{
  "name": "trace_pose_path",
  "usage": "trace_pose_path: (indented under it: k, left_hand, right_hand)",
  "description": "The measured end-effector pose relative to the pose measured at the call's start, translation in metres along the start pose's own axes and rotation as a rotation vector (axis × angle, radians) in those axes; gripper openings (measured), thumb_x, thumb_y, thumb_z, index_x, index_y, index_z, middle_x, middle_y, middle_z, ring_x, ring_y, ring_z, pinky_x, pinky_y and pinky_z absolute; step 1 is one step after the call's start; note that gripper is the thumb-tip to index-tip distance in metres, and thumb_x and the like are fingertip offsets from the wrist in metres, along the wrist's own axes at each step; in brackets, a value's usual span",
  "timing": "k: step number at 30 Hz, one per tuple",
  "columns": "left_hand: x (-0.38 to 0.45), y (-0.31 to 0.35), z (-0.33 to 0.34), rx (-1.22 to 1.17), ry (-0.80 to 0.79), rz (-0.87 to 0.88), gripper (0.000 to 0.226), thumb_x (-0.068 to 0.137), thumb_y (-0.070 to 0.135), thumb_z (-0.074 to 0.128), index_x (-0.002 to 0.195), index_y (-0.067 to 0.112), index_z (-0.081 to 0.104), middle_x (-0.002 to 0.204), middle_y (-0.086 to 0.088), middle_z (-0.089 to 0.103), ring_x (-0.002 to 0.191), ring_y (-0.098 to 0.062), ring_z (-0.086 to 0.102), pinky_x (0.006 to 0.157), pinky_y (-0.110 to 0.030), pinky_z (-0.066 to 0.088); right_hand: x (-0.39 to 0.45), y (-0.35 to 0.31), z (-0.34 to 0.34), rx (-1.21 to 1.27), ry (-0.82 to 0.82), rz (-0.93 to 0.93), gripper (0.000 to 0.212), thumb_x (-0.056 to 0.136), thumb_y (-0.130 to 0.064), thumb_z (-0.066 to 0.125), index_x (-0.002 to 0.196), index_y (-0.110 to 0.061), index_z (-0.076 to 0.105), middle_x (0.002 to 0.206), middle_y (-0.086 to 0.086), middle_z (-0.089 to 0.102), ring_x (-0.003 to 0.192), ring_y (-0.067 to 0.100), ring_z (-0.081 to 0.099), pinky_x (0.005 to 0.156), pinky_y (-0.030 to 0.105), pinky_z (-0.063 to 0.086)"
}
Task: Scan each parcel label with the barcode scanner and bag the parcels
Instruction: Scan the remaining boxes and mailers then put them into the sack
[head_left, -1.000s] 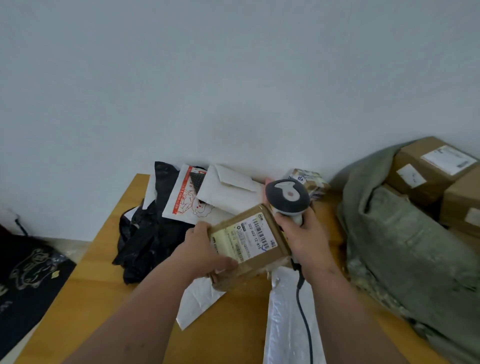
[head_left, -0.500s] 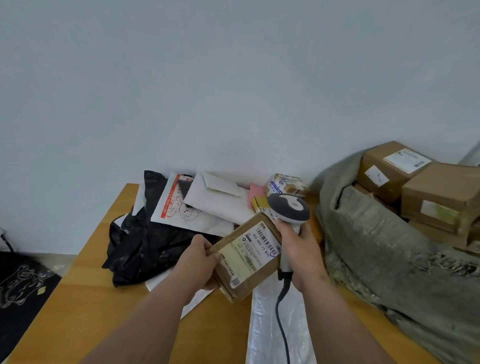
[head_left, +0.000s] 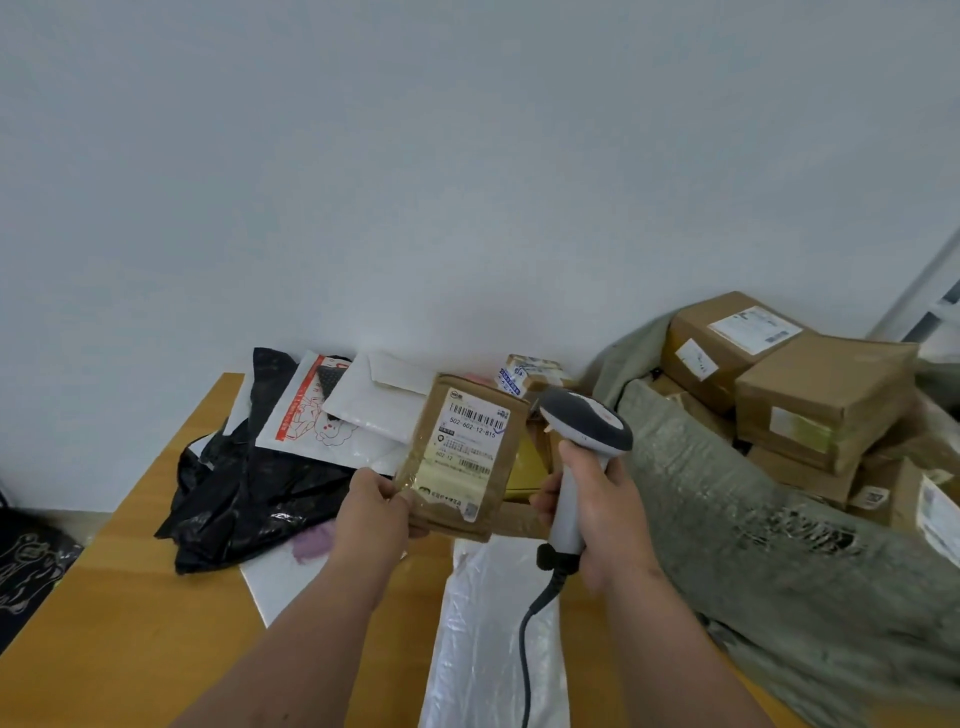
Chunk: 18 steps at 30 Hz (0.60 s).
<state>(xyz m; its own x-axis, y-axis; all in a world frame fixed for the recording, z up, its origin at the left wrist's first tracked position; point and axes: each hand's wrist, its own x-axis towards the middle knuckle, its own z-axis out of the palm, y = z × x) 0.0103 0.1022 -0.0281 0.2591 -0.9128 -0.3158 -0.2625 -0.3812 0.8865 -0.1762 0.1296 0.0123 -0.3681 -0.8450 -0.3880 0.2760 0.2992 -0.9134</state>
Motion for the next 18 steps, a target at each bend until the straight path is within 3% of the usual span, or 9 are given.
trace_pose_path:
  k: [5, 13, 18]
  left_hand:
    - [-0.008, 0.000, 0.018, -0.031, 0.055, 0.013, 0.004, 0.099, 0.012, 0.052, 0.098, 0.010, 0.048, 0.087, -0.006, 0.069, 0.065, -0.019, 0.072, 0.059, -0.031, 0.050]
    - [-0.014, -0.001, 0.035, -0.068, 0.114, 0.028, 0.006, 0.099, 0.012, 0.051, 0.095, 0.011, 0.047, 0.091, -0.008, 0.068, 0.069, -0.021, 0.072, 0.063, -0.040, 0.052]
    - [-0.019, -0.006, 0.042, -0.084, 0.145, 0.029, 0.005, 0.099, 0.012, 0.052, 0.096, 0.012, 0.048, 0.092, -0.007, 0.068, 0.069, -0.020, 0.072, 0.058, -0.032, 0.049]
  right_hand:
    - [-0.006, -0.013, -0.011, -0.012, -0.117, -0.014, 0.017, 0.093, -0.026, 0.064, 0.104, -0.014, 0.063, 0.069, 0.011, 0.065, 0.061, 0.024, 0.064, 0.062, 0.034, 0.054]
    - [-0.008, -0.015, -0.029, -0.008, -0.217, 0.001, 0.021, 0.093, -0.025, 0.061, 0.109, -0.010, 0.062, 0.066, 0.012, 0.064, 0.062, 0.027, 0.064, 0.064, 0.037, 0.055]
    - [-0.010, -0.013, -0.038, -0.018, -0.275, 0.038, 0.025, 0.095, -0.026, 0.059, 0.112, -0.008, 0.060, 0.068, 0.015, 0.063, 0.059, 0.027, 0.063, 0.060, 0.036, 0.056]
